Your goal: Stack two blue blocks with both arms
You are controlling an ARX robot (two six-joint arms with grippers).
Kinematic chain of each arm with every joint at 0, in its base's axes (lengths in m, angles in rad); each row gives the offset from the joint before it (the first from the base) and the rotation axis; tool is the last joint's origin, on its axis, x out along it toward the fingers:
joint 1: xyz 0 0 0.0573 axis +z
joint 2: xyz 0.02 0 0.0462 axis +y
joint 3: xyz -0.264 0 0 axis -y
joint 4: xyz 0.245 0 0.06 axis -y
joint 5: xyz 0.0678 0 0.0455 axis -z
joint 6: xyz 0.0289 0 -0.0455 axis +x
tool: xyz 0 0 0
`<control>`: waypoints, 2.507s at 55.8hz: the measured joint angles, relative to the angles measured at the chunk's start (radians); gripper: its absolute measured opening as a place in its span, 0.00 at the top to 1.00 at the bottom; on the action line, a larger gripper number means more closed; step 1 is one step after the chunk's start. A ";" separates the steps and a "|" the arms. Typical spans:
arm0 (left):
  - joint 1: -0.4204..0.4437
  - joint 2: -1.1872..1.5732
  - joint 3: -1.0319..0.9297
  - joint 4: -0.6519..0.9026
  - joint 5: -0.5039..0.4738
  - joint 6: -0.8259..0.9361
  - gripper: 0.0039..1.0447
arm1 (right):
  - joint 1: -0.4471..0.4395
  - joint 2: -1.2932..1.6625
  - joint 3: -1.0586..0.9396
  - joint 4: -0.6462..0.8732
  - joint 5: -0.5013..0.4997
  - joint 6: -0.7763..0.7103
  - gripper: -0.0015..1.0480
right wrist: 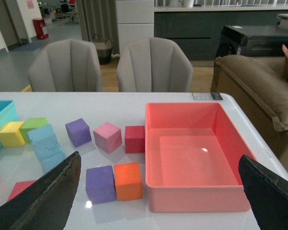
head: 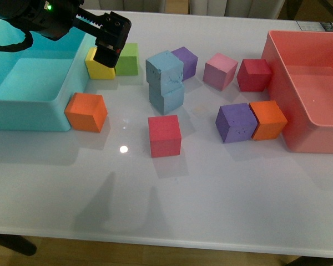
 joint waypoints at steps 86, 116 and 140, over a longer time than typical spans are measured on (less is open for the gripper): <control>0.289 -1.307 -1.006 0.175 0.126 -0.163 0.99 | 0.000 0.000 0.000 0.000 0.000 0.000 0.09; 0.289 -1.626 -1.007 -0.124 0.126 -0.163 0.99 | 0.000 0.000 0.000 0.000 0.000 0.000 0.09; 0.289 -1.757 -1.007 -0.254 0.126 -0.163 0.99 | 0.000 0.000 0.000 0.000 0.000 0.000 0.09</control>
